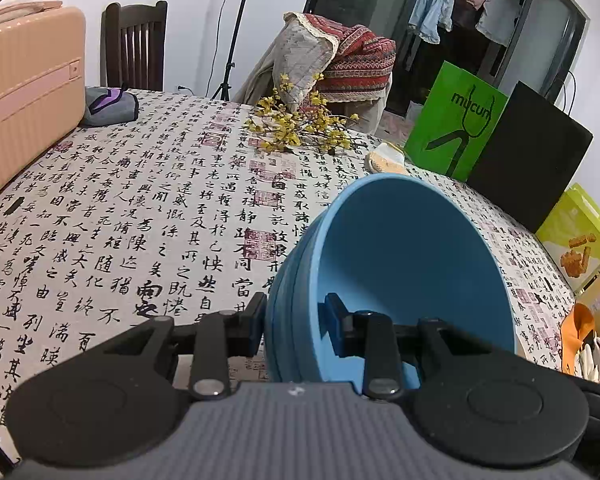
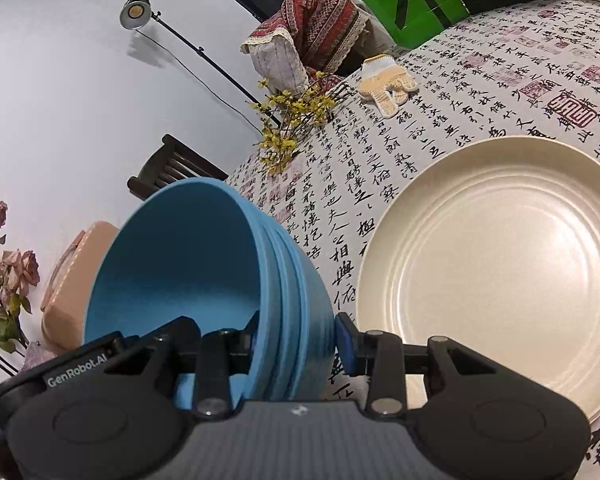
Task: Organize plates and bowls
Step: 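Carry the bowl stack with both grippers toward the cream plate stack, then lower the bowl stack onto the center of the cream plates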
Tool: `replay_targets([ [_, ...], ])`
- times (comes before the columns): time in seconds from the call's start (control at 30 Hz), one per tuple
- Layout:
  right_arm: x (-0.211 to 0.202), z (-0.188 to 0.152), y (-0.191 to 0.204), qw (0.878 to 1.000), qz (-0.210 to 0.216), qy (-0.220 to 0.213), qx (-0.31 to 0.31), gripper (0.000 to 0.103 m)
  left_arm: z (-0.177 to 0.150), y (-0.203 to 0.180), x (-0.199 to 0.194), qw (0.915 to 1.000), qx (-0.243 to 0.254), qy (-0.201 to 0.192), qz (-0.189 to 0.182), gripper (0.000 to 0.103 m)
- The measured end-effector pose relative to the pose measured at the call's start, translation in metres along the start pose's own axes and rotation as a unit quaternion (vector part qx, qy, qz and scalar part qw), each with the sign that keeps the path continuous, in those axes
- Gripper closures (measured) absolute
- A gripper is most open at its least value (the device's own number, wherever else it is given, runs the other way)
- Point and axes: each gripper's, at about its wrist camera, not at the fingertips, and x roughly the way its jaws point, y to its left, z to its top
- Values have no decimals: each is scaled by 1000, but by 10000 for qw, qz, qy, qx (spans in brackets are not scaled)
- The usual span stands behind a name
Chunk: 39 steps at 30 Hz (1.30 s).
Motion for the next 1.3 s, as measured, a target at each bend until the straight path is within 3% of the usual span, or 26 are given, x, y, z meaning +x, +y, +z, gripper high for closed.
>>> replay_targets([
  [1.3, -27, 17, -44, 9990, -89, -304, 318, 67, -5, -56, 17, 9989, 421, 122, -168, 72],
])
